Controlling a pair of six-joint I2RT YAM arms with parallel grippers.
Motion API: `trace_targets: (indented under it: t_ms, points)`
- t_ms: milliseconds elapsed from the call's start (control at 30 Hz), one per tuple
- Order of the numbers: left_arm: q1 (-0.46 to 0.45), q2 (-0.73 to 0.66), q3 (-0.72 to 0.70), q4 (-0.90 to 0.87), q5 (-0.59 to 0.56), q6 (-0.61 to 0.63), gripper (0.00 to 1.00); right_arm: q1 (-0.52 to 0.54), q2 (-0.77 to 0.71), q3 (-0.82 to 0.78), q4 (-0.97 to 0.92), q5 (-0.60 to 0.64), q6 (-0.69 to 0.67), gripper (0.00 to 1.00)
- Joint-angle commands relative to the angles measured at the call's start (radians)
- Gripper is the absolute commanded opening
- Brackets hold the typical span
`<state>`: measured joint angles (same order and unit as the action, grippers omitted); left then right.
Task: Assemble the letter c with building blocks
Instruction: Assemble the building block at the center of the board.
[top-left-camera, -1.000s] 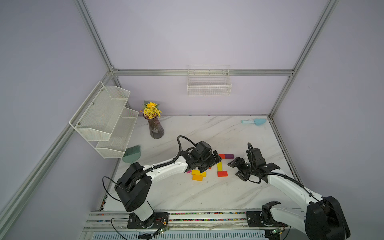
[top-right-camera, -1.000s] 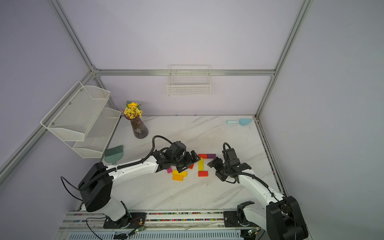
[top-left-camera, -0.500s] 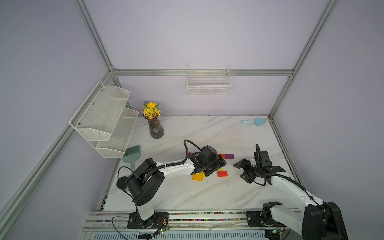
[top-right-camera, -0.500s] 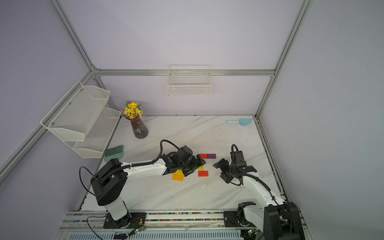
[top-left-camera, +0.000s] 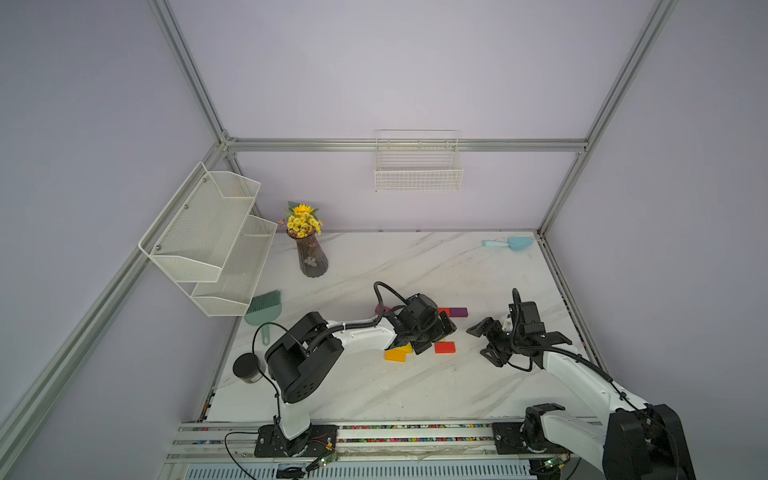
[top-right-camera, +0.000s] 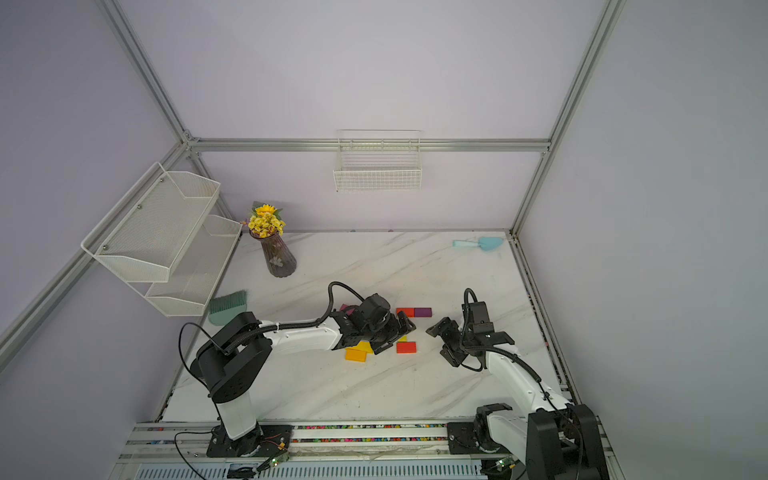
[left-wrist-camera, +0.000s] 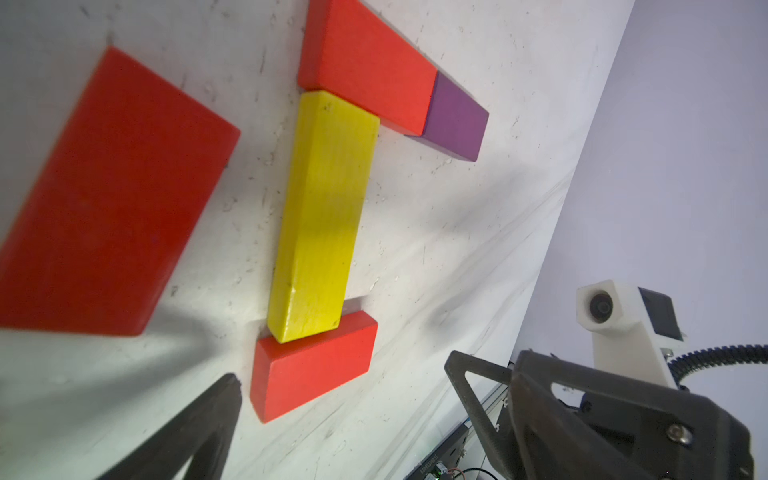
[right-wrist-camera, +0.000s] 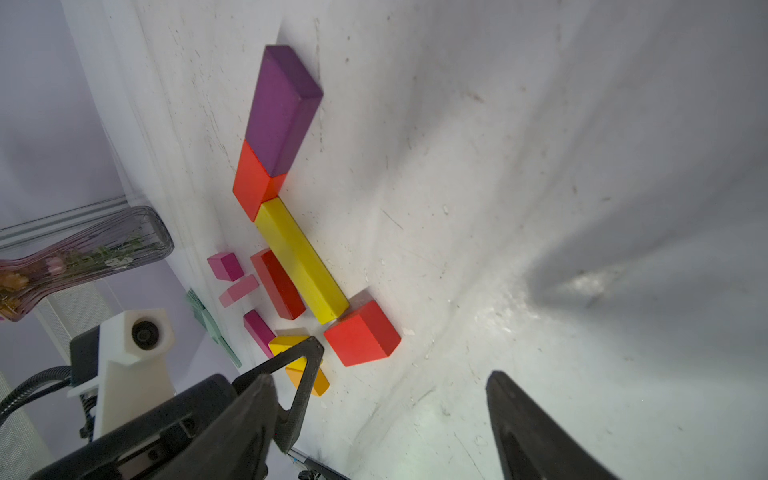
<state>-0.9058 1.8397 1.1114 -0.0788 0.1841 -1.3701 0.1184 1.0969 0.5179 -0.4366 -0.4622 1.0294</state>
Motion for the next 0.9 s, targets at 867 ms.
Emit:
trace_targets:
  t_ms: [867]
  points:
    - [-0.007,0.037,0.047,0.048,0.041,-0.015,1.0,-0.01,0.024,0.013,-0.014,-0.002,-0.018,0.81]
